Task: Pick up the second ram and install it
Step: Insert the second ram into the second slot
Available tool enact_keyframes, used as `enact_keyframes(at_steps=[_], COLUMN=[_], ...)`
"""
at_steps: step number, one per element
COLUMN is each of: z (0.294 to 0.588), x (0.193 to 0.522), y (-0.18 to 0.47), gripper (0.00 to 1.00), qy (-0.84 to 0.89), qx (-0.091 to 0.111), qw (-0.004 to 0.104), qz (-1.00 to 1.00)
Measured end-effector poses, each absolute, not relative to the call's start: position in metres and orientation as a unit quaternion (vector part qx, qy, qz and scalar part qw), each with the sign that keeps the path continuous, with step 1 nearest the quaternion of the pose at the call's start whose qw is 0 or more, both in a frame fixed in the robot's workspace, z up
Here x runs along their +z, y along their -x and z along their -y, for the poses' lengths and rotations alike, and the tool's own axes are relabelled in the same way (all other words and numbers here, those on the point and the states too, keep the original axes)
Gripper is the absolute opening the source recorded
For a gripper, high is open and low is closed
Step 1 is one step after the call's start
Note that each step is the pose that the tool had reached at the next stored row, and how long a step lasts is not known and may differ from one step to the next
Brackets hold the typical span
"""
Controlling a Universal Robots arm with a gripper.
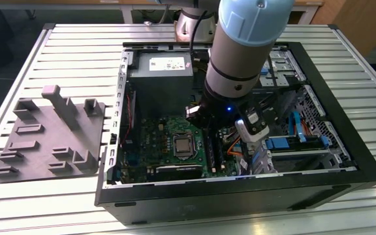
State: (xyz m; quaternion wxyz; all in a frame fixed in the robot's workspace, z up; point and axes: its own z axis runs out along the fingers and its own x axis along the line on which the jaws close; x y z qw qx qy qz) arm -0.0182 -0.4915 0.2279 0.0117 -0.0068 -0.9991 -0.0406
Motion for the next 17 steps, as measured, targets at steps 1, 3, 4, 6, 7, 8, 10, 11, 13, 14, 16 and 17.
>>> enact_keyframes(at_steps=[1, 3, 4, 6, 7, 8, 10, 11, 13, 14, 16, 17], z=[0.492, 0.492, 0.492, 0.492, 0.492, 0.492, 0.491, 0.492, 0.492, 0.492, 0.492, 0.492], x=[0.231, 0.235, 0.237, 0.241, 0.242, 0.243, 0.242, 0.243, 0.243, 0.243, 0.243, 0.243], y=[0.018, 0.018, 0.018, 0.018, 0.018, 0.018, 0.018, 0.018, 0.018, 0.018, 0.018, 0.018], gripper=[0.19, 0.19, 0.19, 0.19, 0.19, 0.19, 0.19, 0.19, 0.19, 0.19, 0.19, 0.19], qy=[0.007, 0.007, 0.007, 0.007, 0.007, 0.007, 0.007, 0.007, 0.007, 0.007, 0.007, 0.007], qx=[-0.041, -0.041, -0.041, -0.040, -0.041, -0.041, -0.041, -0.041, -0.041, -0.040, -0.040, -0.040], qw=[0.012, 0.012, 0.012, 0.012, 0.012, 0.012, 0.012, 0.012, 0.012, 0.012, 0.012, 0.012], qz=[0.999, 0.999, 0.999, 0.999, 0.999, 0.999, 0.999, 0.999, 0.999, 0.999, 0.999, 0.999])
